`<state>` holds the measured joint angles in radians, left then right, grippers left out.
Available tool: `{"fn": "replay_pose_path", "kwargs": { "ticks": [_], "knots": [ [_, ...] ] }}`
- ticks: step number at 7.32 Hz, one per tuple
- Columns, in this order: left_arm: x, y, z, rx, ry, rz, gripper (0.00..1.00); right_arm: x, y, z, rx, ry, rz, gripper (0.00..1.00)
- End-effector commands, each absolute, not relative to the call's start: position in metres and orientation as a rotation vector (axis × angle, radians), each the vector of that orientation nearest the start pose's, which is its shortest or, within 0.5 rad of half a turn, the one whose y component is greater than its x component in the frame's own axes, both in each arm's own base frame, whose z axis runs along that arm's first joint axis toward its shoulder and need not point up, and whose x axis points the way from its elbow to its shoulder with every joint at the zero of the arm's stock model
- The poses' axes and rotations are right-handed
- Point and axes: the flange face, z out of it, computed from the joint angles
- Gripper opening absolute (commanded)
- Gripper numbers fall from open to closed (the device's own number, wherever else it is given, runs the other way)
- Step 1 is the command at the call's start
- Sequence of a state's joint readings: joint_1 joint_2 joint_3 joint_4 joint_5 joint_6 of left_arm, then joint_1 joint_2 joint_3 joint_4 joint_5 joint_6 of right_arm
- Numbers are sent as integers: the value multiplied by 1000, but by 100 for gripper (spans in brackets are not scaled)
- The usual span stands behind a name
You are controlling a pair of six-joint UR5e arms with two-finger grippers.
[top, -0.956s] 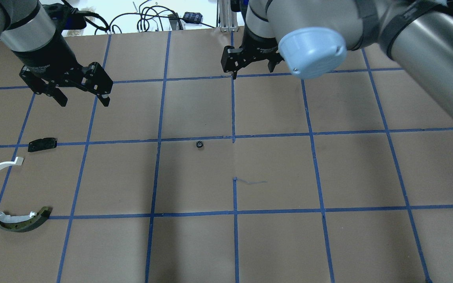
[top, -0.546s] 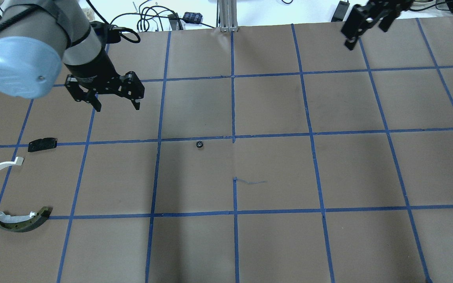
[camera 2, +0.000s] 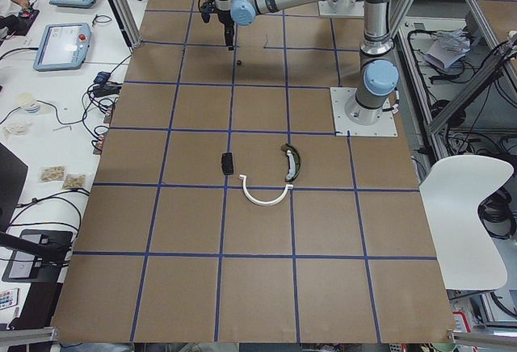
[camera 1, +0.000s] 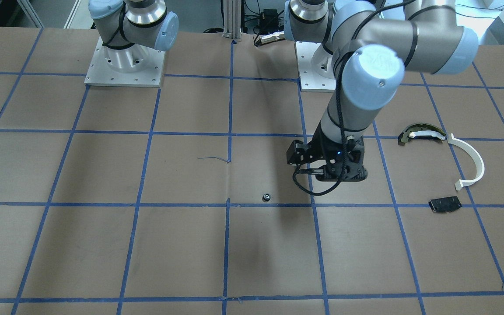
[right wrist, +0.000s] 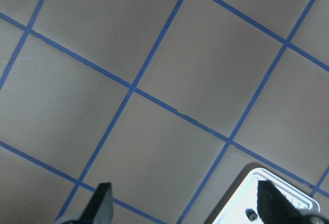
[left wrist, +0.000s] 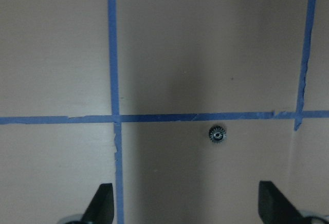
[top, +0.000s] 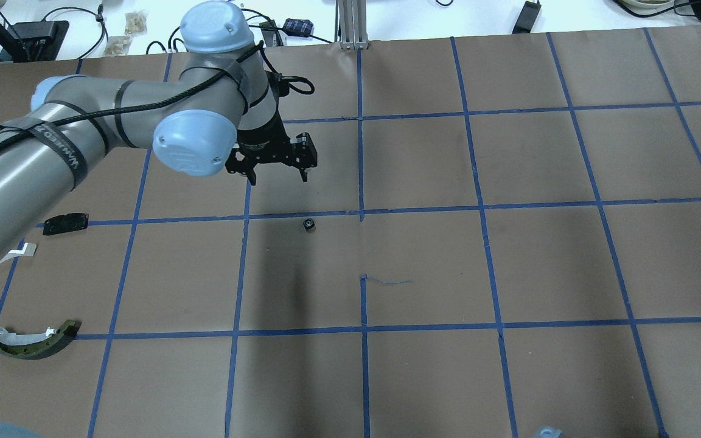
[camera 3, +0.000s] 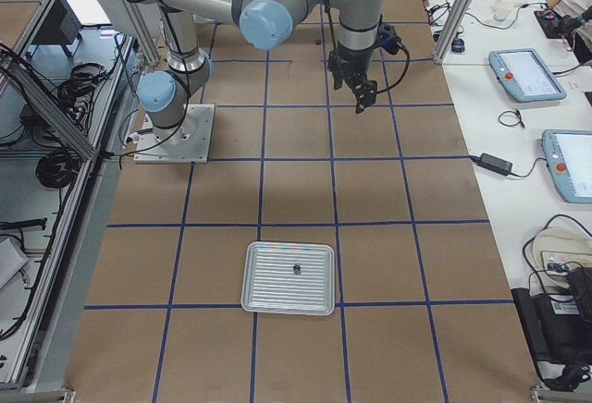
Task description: Place bearing gear from tray to pile
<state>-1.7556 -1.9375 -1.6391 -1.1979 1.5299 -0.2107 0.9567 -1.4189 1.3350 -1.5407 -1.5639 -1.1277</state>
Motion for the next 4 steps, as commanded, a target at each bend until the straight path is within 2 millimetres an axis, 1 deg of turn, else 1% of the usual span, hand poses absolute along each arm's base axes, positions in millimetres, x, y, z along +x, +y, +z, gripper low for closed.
{"fn": "replay_pose_path", "kwargs": {
  "ticks": [1, 2, 3, 4],
  "knots": [
    [-269, -570, 236, -85, 3162, 137, 100, -315, -500, 466, -675, 3124, -50, 100],
    [-269, -565, 213, -71, 3161, 134, 100, -352, -481, 429, -668, 3123, -37, 100],
    [-266, -557, 194, -68, 3155, 151, 100, -377, -464, 394, -757, 3107, -49, 96],
    [-264, -552, 185, -64, 3148, 178, 100, -403, -456, 358, -782, 3122, -60, 96]
  ]
}}
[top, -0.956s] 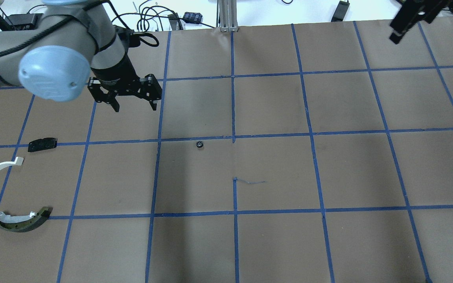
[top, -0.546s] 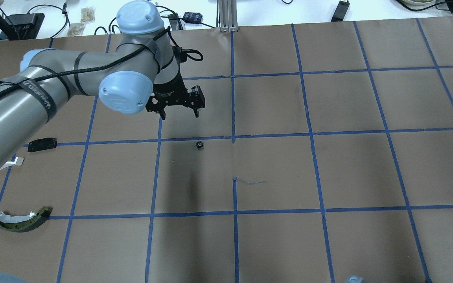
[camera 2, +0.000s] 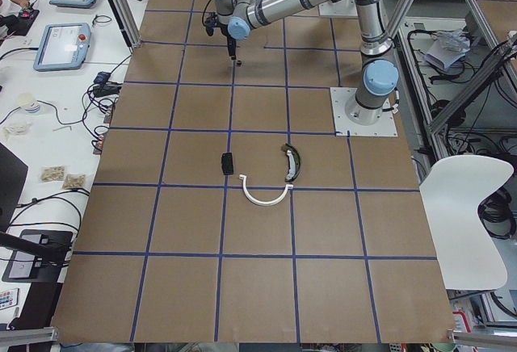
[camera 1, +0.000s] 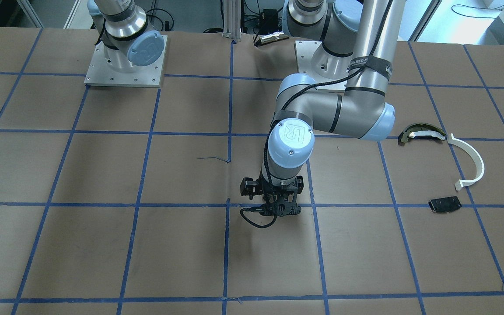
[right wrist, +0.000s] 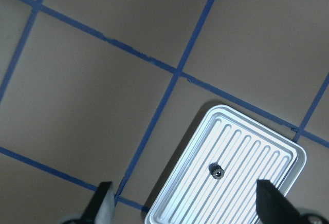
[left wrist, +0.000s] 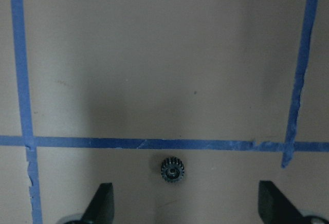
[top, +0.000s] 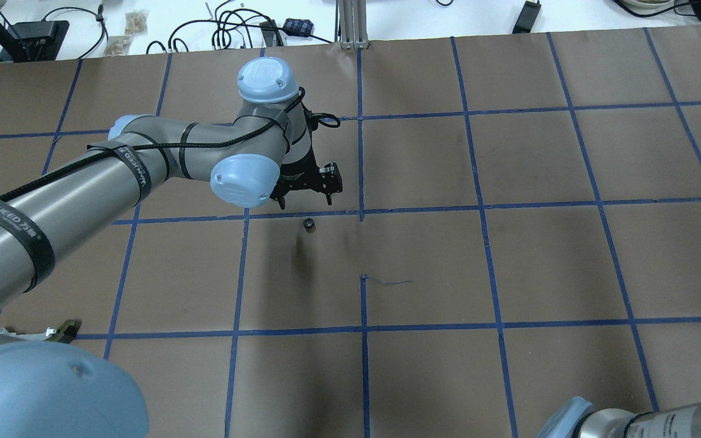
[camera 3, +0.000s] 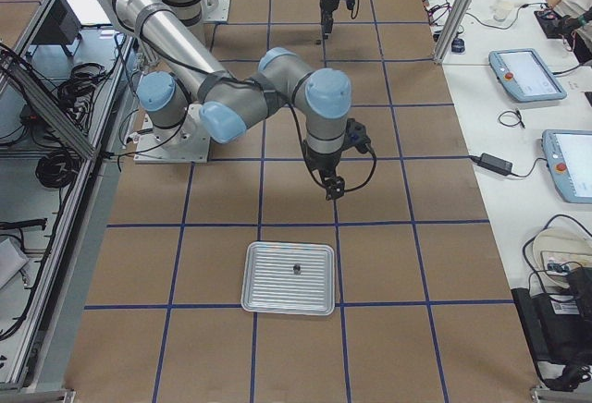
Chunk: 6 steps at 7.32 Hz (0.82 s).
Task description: Place bearing gear from tray to pile
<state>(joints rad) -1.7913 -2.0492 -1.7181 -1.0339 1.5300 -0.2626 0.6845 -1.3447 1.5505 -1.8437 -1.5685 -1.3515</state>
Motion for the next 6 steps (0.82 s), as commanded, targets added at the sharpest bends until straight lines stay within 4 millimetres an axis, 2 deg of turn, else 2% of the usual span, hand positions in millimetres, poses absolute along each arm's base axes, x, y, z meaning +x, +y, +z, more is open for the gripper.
{"fn": "replay_pose_path", "kwargs": {
  "ticks": [1, 2, 3, 5, 6],
  "knots": [
    [-263, -552, 184, -59, 3145, 177, 95, -436, -439, 323, -743, 3104, -46, 96],
    [-263, -552, 184, -59, 3146, 180, 87, -458, -440, 287, -738, 3074, -51, 96],
    [-264, -552, 181, -60, 3149, 194, 87, -474, -435, 266, -735, 3083, -54, 96],
    [-264, -552, 164, -79, 3137, 238, 87, -485, -435, 235, -693, 3096, 9, 88],
    [-264, -552, 163, -79, 3135, 240, 85, -492, -437, 211, -634, 3112, 33, 85]
  ]
}}
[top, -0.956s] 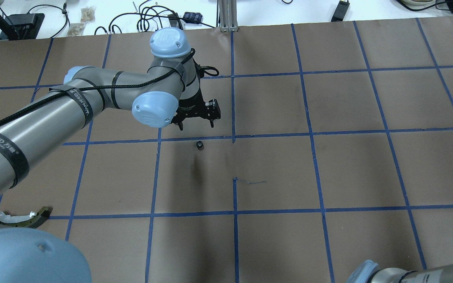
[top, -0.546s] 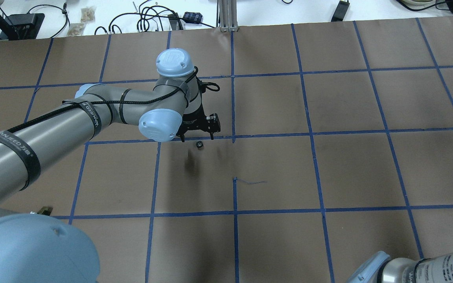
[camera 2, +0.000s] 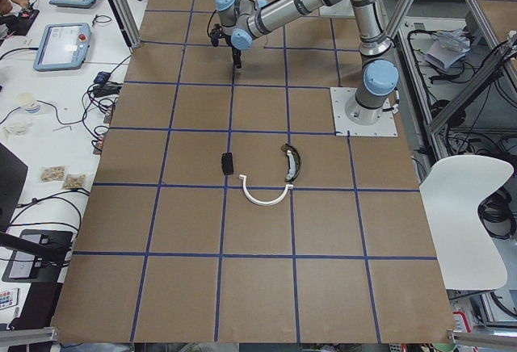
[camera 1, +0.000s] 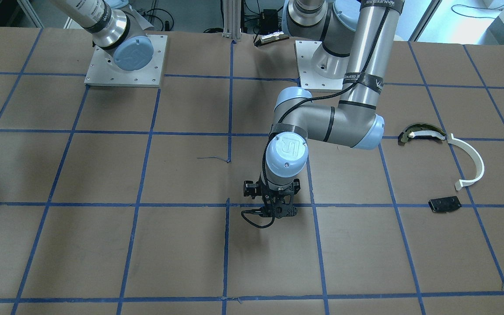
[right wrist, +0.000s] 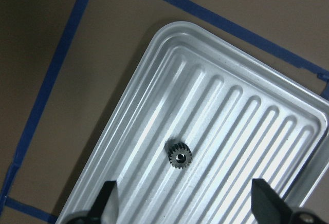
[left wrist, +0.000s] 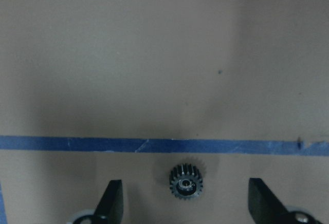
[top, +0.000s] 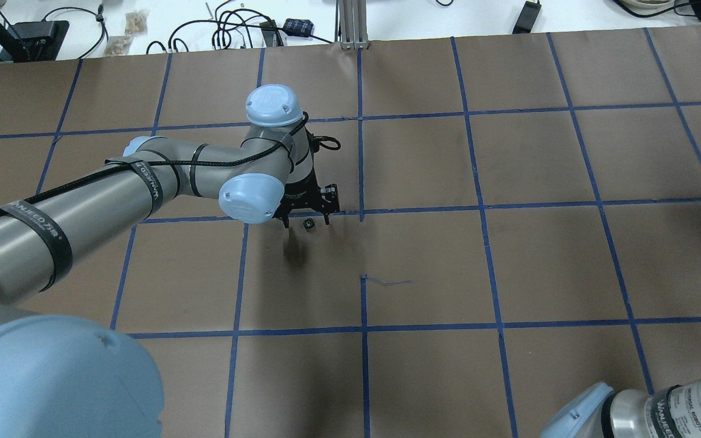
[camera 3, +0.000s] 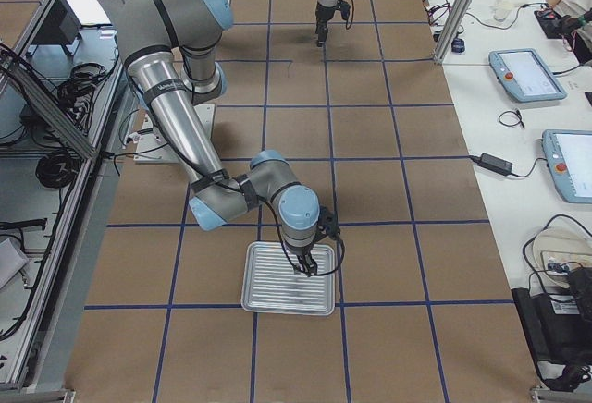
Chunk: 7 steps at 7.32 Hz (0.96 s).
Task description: Place bearing gear from tray to pile
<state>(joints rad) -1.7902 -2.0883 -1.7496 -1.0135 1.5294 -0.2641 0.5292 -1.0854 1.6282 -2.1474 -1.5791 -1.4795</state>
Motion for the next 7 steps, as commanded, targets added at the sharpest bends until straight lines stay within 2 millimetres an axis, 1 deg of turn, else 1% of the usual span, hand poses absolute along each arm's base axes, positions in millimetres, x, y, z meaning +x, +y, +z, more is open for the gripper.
{"fn": "replay_pose_path", "kwargs": {
  "ticks": [1, 2, 3, 4, 5, 6, 7],
  "knots": [
    [-264, -552, 164, -68, 3141, 237, 75, -497, -440, 201, -603, 3151, 25, 85],
    [-264, -552, 163, -63, 3142, 240, 58, -496, -442, 198, -600, 3148, 4, 85],
    [-263, -553, 164, -62, 3139, 236, 15, -496, -442, 190, -596, 3135, 3, 85],
    [-263, -554, 164, -62, 3136, 232, 0, -495, -442, 189, -592, 3131, 5, 84],
    [-262, -558, 169, -66, 3135, 209, 0, -495, -442, 188, -594, 3129, 6, 82],
    [-261, -559, 174, -68, 3134, 198, 0, -495, -442, 186, -596, 3124, 12, 77],
    [-254, -562, 182, -106, 3134, 186, 0, -495, -442, 186, -596, 3123, 10, 70]
  ]
}}
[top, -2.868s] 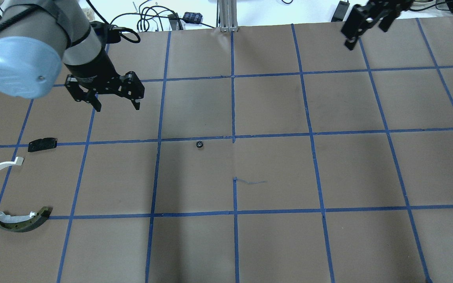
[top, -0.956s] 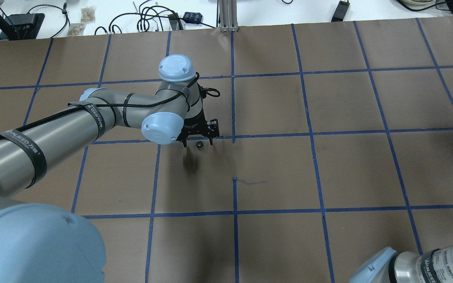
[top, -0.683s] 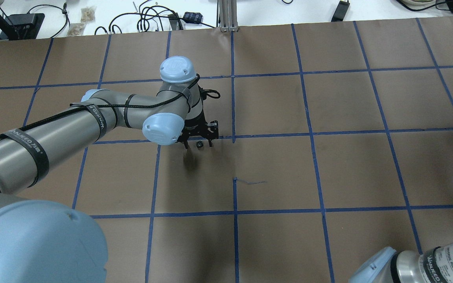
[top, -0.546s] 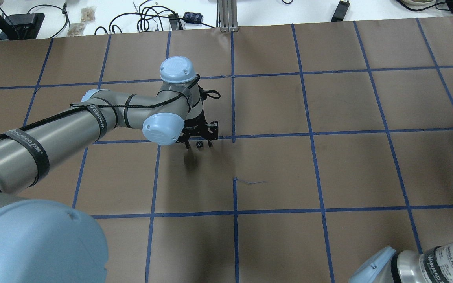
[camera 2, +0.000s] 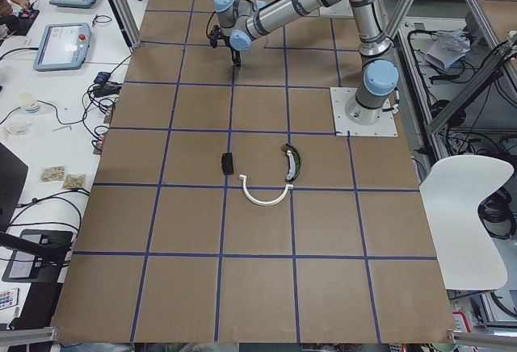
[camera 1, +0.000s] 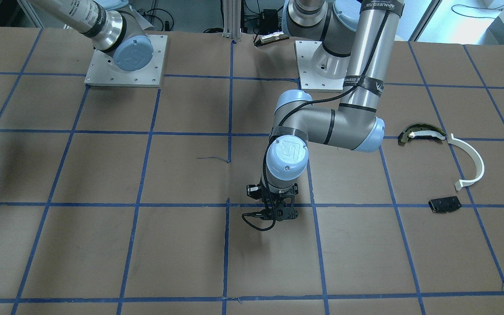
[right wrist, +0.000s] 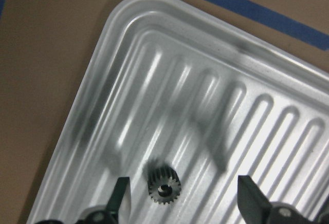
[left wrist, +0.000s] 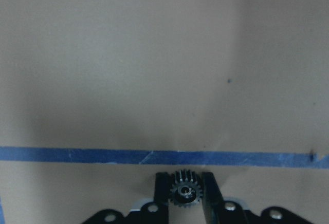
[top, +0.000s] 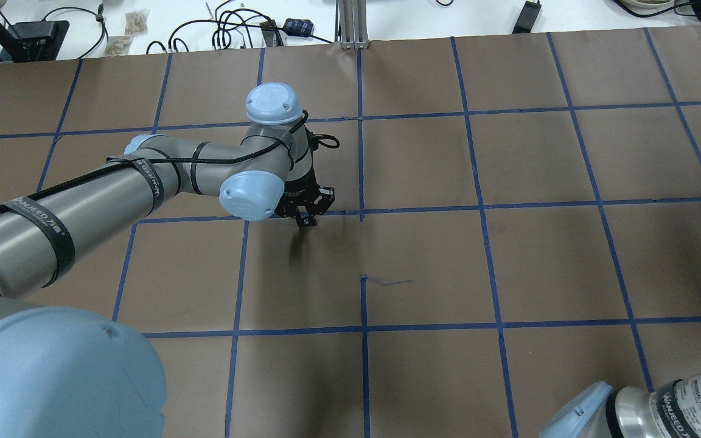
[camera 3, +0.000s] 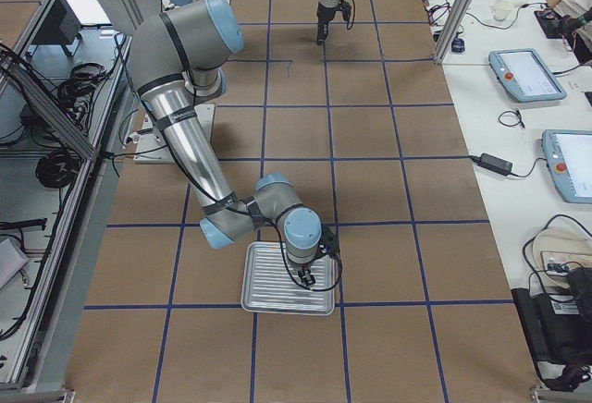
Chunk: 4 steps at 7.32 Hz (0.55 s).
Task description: Place bearing gear from tray to pile
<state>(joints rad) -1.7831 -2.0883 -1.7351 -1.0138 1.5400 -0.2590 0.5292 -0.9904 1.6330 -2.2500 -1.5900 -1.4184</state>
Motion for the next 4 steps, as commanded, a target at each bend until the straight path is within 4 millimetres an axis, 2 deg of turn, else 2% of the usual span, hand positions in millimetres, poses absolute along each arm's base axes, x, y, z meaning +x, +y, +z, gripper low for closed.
{"fn": "replay_pose_path", "kwargs": {
  "ticks": [1, 2, 3, 4],
  "knots": [
    [-221, -577, 200, -180, 3142, 164, 0, -494, -441, 185, -598, 3119, 17, 69],
    [-173, -601, 233, -203, 3150, 153, 0, -494, -441, 183, -597, 3115, 17, 64],
    [-119, -621, 272, -153, 3157, 178, 0, -493, -440, 182, -599, 3112, 21, 59],
    [-38, -624, 301, -156, 3123, 230, 0, -490, -439, 179, -597, 3103, 23, 55]
  ]
}}
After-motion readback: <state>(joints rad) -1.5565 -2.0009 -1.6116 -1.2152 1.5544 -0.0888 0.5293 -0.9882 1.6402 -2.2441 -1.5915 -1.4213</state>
